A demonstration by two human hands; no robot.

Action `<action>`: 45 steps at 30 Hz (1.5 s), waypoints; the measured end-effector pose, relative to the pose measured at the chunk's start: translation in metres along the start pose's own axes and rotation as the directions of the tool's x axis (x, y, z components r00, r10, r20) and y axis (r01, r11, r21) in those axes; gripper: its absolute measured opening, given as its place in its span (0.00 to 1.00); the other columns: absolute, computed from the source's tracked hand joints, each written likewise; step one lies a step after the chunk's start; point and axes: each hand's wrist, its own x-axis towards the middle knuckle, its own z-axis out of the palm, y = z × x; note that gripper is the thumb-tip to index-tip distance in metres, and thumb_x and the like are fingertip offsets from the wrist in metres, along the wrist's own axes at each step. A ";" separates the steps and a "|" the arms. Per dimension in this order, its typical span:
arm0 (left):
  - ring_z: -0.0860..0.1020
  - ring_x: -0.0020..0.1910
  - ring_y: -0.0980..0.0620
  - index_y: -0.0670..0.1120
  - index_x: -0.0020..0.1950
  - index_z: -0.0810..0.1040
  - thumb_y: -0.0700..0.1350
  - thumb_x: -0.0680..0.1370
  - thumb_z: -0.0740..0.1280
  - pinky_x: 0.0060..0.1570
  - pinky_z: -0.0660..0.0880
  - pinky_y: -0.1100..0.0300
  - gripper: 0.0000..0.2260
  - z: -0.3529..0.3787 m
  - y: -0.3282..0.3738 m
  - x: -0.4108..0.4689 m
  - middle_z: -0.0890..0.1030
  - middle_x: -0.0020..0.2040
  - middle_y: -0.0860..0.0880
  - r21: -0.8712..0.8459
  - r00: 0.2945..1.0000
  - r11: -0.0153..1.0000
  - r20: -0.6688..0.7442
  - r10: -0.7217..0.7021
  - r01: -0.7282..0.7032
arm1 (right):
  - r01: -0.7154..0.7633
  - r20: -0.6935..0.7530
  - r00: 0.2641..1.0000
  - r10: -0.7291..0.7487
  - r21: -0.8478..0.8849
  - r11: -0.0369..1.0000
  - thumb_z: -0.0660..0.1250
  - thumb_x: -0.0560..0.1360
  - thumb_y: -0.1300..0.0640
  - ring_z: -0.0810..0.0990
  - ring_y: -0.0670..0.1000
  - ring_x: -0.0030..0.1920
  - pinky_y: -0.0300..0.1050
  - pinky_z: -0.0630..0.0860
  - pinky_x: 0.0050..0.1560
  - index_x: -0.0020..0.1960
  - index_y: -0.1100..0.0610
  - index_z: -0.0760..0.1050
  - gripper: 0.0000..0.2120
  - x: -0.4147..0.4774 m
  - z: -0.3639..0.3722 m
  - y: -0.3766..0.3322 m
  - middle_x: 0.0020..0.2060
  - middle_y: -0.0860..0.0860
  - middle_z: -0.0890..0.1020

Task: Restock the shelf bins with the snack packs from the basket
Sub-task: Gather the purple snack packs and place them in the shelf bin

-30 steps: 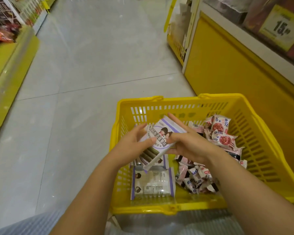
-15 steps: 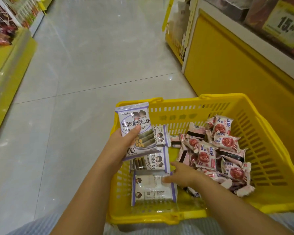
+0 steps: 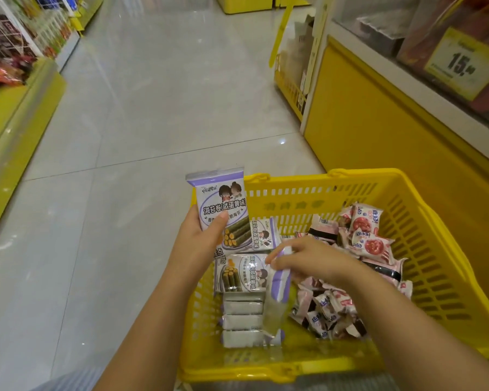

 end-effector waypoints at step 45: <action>0.82 0.51 0.59 0.51 0.65 0.70 0.44 0.74 0.71 0.41 0.78 0.68 0.21 -0.010 -0.012 0.006 0.82 0.53 0.56 -0.108 0.950 0.979 -0.282 0.135 -0.172 | -0.229 -0.335 0.883 0.330 0.305 0.924 0.75 0.70 0.54 0.77 0.51 0.39 0.42 0.80 0.43 0.71 0.61 0.62 0.36 0.072 0.067 0.054 0.59 0.59 0.79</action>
